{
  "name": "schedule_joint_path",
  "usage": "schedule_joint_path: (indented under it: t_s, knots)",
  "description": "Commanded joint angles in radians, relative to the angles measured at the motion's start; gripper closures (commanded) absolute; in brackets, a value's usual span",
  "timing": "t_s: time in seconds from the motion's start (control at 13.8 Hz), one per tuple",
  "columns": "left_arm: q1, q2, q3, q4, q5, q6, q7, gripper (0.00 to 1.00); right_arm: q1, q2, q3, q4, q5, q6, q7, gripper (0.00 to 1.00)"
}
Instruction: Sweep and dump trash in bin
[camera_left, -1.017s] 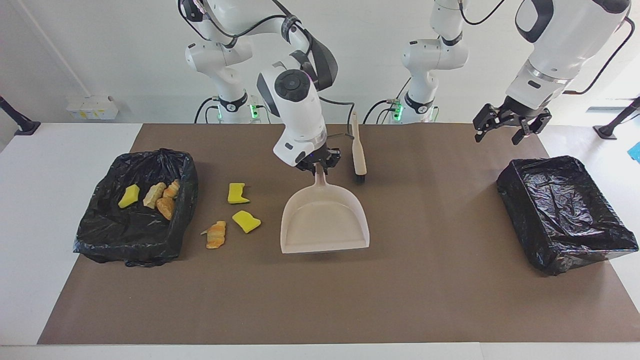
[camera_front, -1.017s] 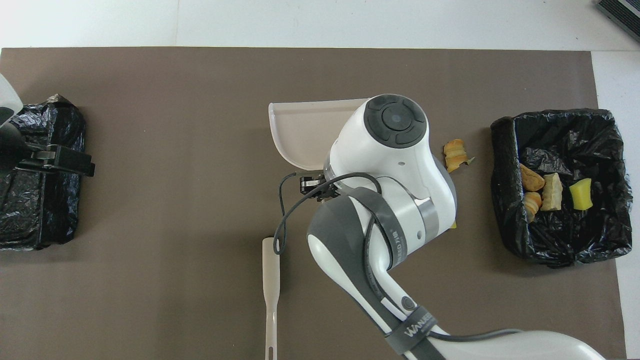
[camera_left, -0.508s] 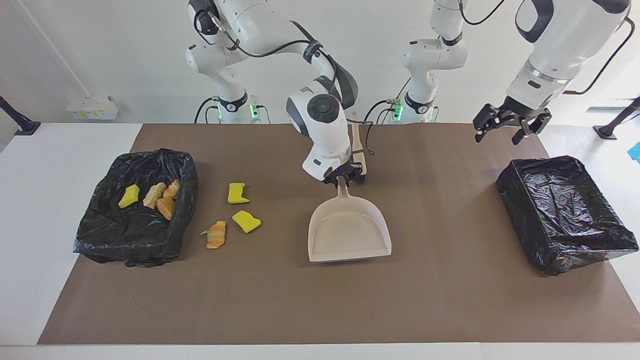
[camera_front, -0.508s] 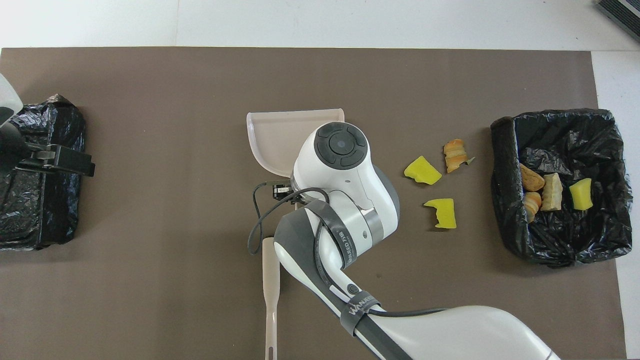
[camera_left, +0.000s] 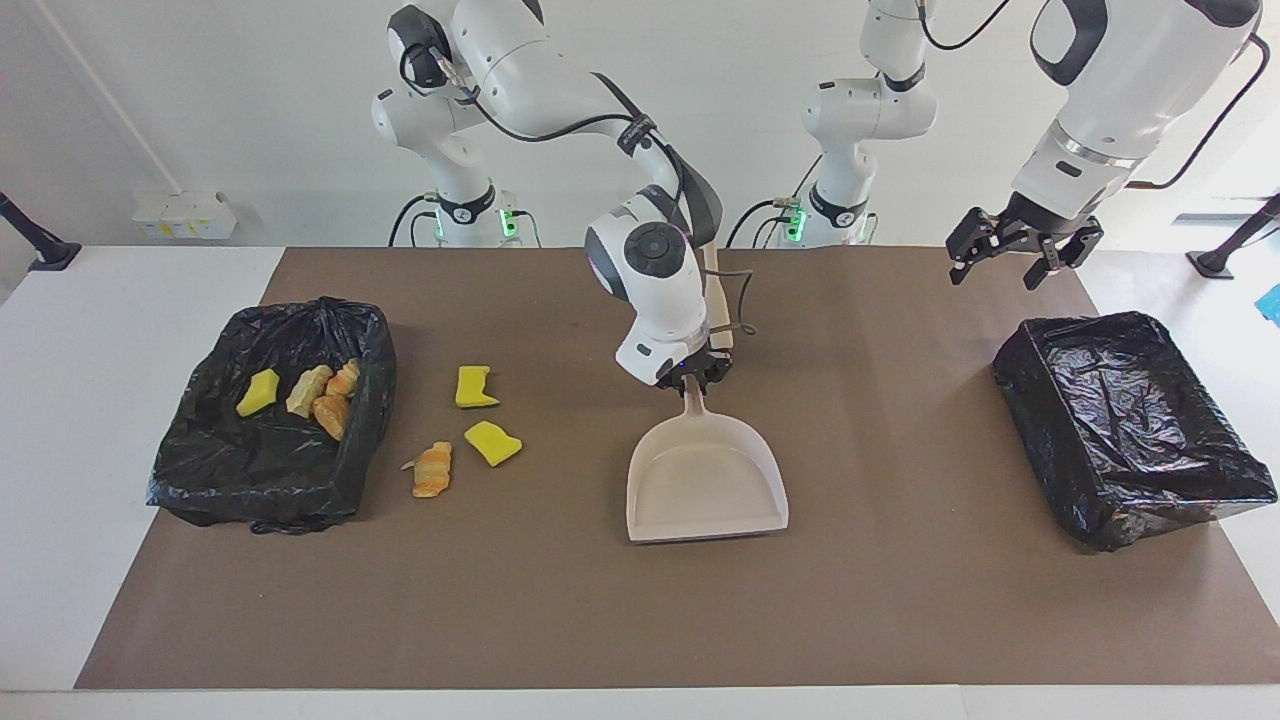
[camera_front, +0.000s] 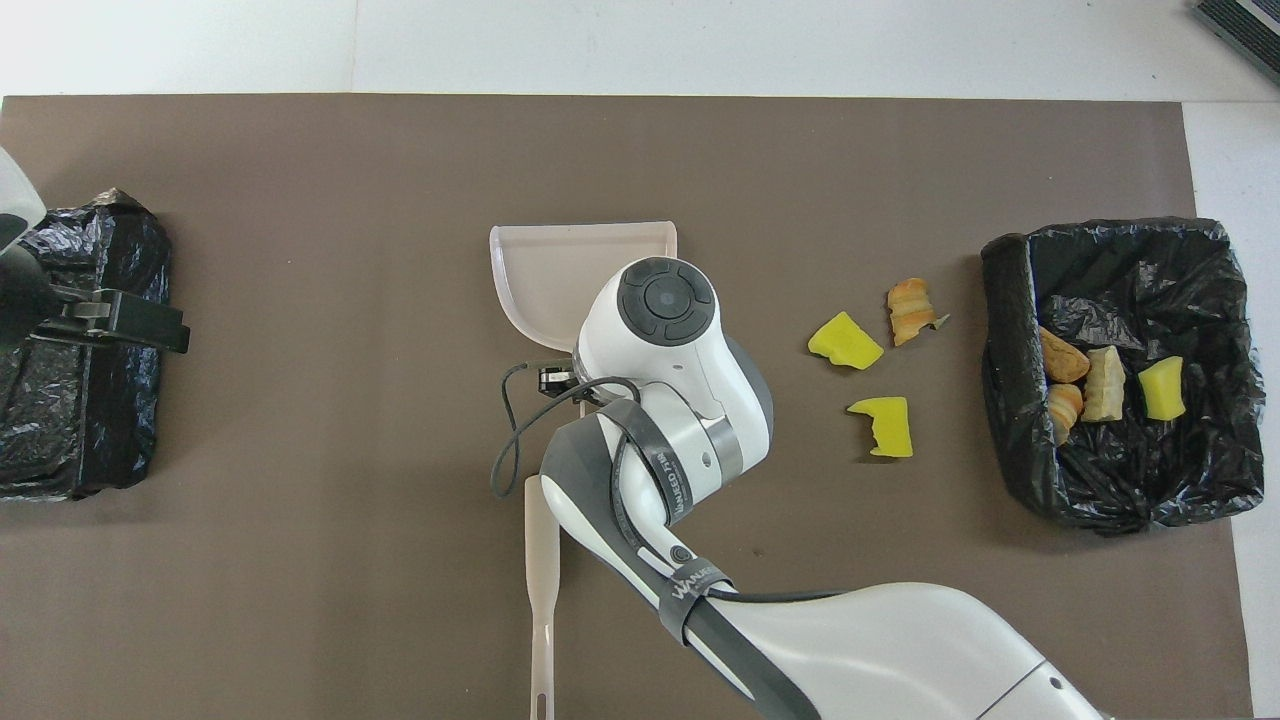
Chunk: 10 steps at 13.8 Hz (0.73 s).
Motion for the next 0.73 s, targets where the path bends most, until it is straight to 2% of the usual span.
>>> schedule_joint_path:
  t_s: [0.0, 0.15, 0.22, 0.29, 0.36, 0.44, 0.51, 0.65]
  knots:
    - [0.007, -0.003, -0.005, 0.011, 0.018, -0.005, -0.009, 0.0, 0.001, 0.023, -0.001, 0.013, 0.012, 0.033, 0.03, 1.0]
    - [0.007, -0.003, -0.005, 0.011, 0.018, -0.005, -0.009, 0.0, 0.001, 0.023, -0.001, 0.016, 0.013, 0.032, 0.048, 1.0]
    - [0.005, -0.003, -0.005, 0.012, 0.018, -0.004, -0.012, 0.0, 0.002, 0.02, -0.001, 0.016, -0.001, 0.029, 0.05, 0.89]
    - [-0.001, -0.003, -0.005, 0.012, 0.016, 0.001, -0.008, 0.0, 0.002, 0.017, -0.001, 0.019, -0.007, 0.016, 0.048, 0.68]
    - [-0.001, -0.001, -0.005, 0.012, 0.018, 0.002, -0.006, 0.0, 0.005, 0.006, -0.002, 0.02, -0.009, 0.012, 0.048, 0.62]
    - [0.004, -0.003, -0.005, 0.012, 0.016, 0.001, -0.008, 0.0, 0.001, -0.005, -0.003, 0.019, -0.011, -0.002, 0.037, 0.29]
    - [0.005, -0.003, -0.005, 0.012, 0.012, 0.002, -0.011, 0.0, -0.007, -0.019, -0.003, 0.022, -0.011, -0.037, 0.034, 0.24]
    - [0.007, -0.003, -0.005, 0.008, 0.012, 0.013, -0.006, 0.0, 0.002, -0.045, -0.003, 0.023, -0.011, -0.08, 0.045, 0.22]
